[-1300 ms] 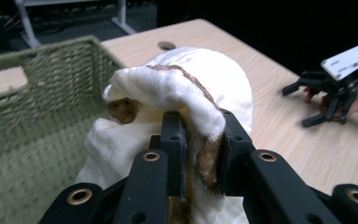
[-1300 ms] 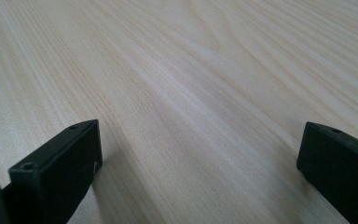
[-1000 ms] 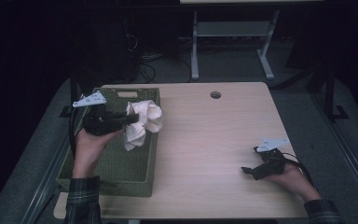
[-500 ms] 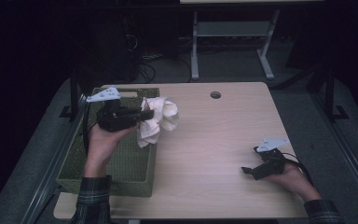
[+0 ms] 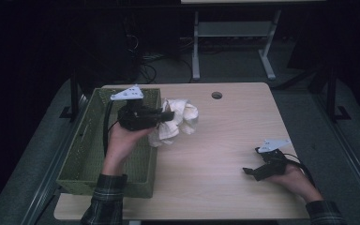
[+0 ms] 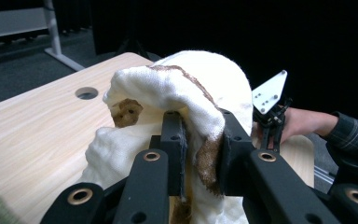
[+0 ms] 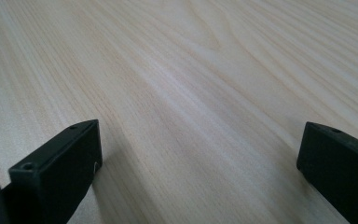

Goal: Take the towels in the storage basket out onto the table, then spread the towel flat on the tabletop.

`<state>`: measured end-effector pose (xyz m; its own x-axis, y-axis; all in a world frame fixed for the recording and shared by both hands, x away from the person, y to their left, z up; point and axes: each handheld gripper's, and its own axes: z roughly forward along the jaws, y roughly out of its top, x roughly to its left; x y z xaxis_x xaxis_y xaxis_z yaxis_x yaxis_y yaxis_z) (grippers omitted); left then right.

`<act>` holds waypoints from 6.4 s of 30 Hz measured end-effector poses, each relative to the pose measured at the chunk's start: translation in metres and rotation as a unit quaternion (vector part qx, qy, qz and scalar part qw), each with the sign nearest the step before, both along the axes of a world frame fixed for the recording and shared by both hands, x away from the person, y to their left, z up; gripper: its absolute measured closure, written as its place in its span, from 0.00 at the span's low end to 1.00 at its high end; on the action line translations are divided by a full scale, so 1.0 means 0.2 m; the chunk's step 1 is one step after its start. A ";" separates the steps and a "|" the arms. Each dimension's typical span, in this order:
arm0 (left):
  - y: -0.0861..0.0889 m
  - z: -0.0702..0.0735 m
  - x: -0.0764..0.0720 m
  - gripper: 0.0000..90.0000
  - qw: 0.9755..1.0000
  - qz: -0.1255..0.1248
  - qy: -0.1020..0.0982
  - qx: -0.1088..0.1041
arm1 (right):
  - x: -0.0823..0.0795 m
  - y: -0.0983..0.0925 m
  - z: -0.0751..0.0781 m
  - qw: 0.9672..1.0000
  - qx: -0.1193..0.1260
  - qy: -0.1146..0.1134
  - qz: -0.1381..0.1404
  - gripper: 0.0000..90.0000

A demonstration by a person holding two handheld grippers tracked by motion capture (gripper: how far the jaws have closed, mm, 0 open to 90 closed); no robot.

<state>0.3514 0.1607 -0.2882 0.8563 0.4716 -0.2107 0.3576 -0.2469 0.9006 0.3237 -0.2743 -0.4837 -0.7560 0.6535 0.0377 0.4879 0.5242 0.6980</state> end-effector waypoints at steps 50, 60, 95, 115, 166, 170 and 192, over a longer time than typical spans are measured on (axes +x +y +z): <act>-0.63 -0.40 0.00 0.83 0.994 -0.070 0.057 0.065 | 0.00 0.00 0.00 1.000 0.000 0.000 0.000 0.00; -0.73 -0.58 0.00 0.83 0.989 -0.074 0.074 0.103 | 0.00 0.00 0.00 1.000 0.000 0.000 0.001 0.00; -0.67 -0.72 -0.17 0.51 0.988 -0.040 0.059 0.139 | 0.00 0.00 0.00 1.000 -0.001 -0.001 0.007 0.00; -0.71 -0.82 -0.12 0.85 0.980 -0.046 0.066 0.180 | -0.02 0.00 0.09 1.000 0.010 0.015 0.016 0.26; -0.54 -0.58 0.06 0.92 0.993 0.088 0.025 0.075 | 0.07 -0.08 0.26 0.999 0.047 0.004 0.006 0.99; -0.53 -0.61 0.11 0.92 0.989 0.116 0.026 0.093 | 0.09 -0.12 0.26 0.999 0.044 0.001 -0.009 0.99; -0.58 -0.69 -0.12 0.58 0.986 0.045 0.045 0.152 | 0.04 0.04 0.23 0.997 0.065 0.013 0.045 0.71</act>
